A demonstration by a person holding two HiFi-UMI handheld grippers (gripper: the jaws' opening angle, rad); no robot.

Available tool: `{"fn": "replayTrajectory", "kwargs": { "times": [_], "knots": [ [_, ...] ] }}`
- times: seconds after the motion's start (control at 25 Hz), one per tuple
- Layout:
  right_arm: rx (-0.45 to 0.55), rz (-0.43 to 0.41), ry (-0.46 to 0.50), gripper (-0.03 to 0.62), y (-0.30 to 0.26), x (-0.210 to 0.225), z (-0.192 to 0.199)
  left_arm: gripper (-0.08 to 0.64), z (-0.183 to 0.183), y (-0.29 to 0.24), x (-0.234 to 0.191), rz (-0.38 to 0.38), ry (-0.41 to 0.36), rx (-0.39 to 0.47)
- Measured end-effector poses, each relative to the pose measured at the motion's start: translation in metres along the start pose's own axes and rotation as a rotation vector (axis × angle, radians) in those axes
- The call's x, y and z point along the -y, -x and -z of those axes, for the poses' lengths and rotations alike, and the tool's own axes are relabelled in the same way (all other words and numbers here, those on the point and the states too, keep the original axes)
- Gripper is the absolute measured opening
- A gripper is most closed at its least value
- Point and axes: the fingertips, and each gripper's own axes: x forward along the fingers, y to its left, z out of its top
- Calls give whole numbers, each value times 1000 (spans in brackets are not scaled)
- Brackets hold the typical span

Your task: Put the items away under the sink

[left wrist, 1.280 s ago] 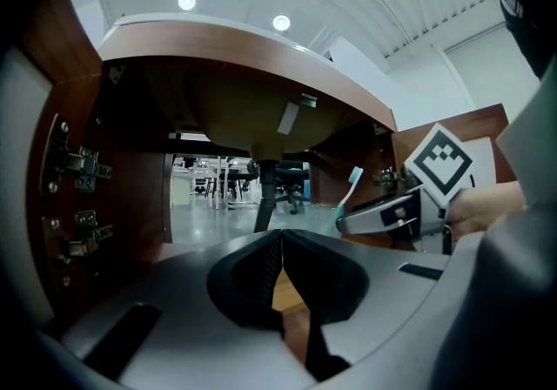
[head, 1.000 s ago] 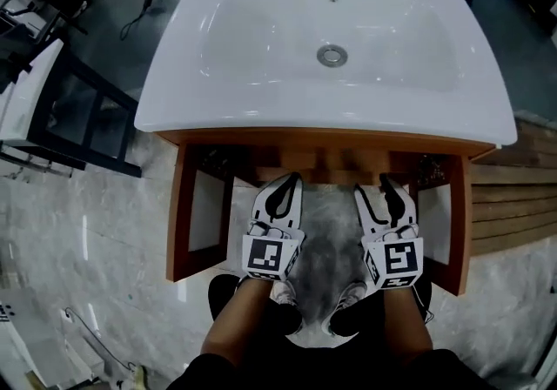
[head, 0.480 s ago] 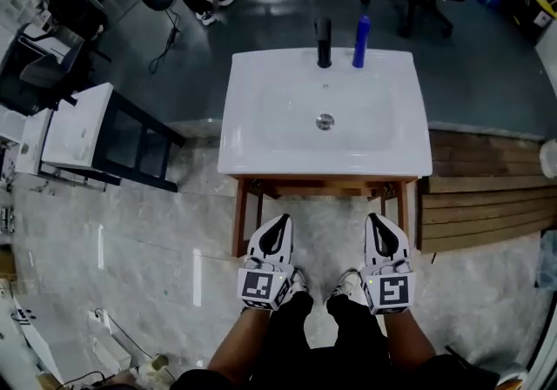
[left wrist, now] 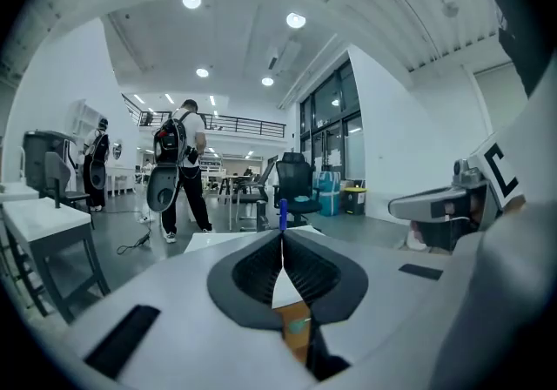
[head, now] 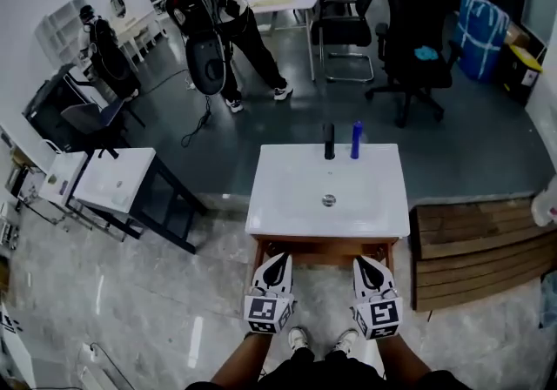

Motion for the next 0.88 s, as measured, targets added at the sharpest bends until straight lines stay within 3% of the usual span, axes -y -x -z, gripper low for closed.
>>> {"fn": "replayTrajectory", "kwargs": {
  "times": [0.4,0.88],
  "knots": [
    [8,39,64,20,7,-5,-19,21,-27,2,5,35,13,63],
    [10,87,83,20,-3,-23,-27,21,-34,13,-15,81,28,84]
  ]
}}
